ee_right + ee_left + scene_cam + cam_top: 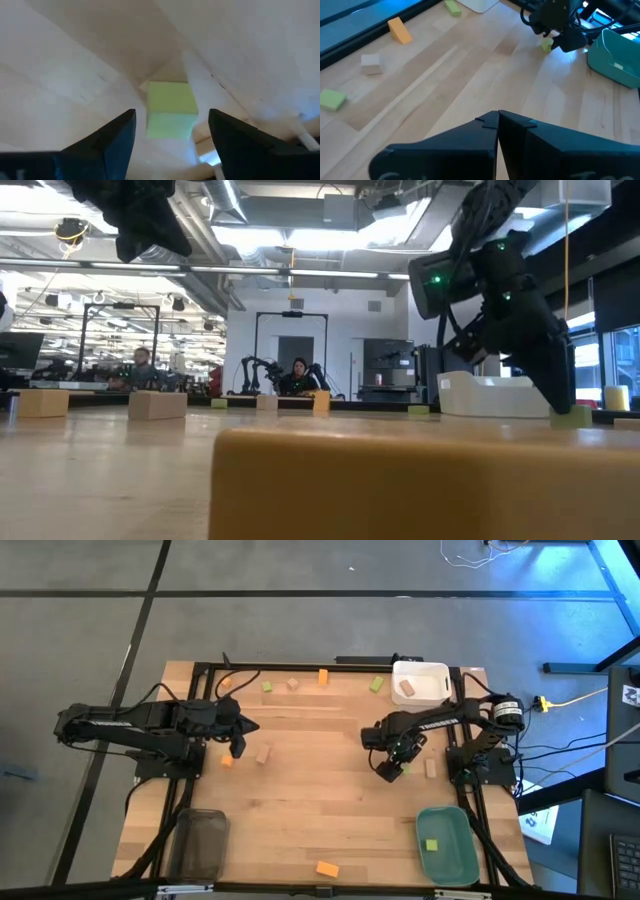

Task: Sort & place blocks by color
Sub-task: Put the bottom green block into the blue bin, then put the bottom right brown block into the white bin

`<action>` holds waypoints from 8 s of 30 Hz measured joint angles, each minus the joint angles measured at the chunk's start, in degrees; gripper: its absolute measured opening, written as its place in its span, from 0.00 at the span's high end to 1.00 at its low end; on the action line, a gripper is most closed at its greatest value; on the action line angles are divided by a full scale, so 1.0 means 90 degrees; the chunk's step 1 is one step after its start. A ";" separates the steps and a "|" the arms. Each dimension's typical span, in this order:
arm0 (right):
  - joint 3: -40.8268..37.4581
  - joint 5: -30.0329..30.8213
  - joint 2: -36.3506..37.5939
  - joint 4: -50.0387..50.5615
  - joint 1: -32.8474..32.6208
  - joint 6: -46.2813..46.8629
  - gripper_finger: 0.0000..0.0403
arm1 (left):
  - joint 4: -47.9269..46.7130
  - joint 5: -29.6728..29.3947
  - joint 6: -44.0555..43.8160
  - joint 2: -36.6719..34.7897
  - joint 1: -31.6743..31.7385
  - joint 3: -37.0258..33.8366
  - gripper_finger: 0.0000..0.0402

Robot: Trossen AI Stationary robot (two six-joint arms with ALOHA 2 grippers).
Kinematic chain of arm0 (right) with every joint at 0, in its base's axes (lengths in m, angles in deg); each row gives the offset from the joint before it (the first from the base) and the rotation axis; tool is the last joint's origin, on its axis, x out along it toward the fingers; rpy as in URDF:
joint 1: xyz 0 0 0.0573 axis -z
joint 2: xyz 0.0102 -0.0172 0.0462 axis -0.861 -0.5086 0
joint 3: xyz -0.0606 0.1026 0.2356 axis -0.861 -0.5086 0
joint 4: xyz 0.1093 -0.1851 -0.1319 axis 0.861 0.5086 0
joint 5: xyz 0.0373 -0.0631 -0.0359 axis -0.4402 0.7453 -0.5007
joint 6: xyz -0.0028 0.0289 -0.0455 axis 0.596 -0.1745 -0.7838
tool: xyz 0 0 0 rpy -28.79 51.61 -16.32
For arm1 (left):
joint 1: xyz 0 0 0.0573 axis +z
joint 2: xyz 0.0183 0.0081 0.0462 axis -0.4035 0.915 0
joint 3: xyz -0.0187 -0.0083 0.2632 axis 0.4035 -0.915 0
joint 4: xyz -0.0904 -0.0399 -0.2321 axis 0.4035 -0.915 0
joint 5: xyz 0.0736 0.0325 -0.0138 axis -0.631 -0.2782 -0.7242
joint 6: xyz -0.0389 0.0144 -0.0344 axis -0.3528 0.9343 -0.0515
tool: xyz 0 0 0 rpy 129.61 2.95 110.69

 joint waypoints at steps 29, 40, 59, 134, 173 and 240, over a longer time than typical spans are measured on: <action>0.0516 -0.0276 0.0002 0.0189 -0.0070 -0.0128 0.67 | 0.0004 -0.0003 0.0012 0.0000 0.0000 0.0000 0.99; 0.2839 -0.0347 0.0027 0.2985 -0.1162 0.0227 0.67 | -0.0001 0.0599 0.1130 0.0001 -0.0002 0.0000 1.00; 0.2684 -0.2537 0.0214 0.2648 -0.3779 0.4354 0.67 | 0.0028 0.1530 0.2686 0.0001 -0.0002 0.0000 1.00; -0.1461 0.0202 0.2322 0.0813 -0.0318 0.3980 0.47 | 0.0565 0.0955 0.2609 0.0001 0.0000 0.0002 0.99; -0.2585 0.0636 0.2305 -0.0979 0.0240 0.4135 0.47 | 0.0614 0.0789 0.2631 0.0001 -0.0002 0.0002 1.00; 0.1157 0.3121 0.1023 -0.1533 0.5158 -0.2194 0.69 | 0.0616 0.0455 0.2625 0.0000 -0.0002 0.0002 0.99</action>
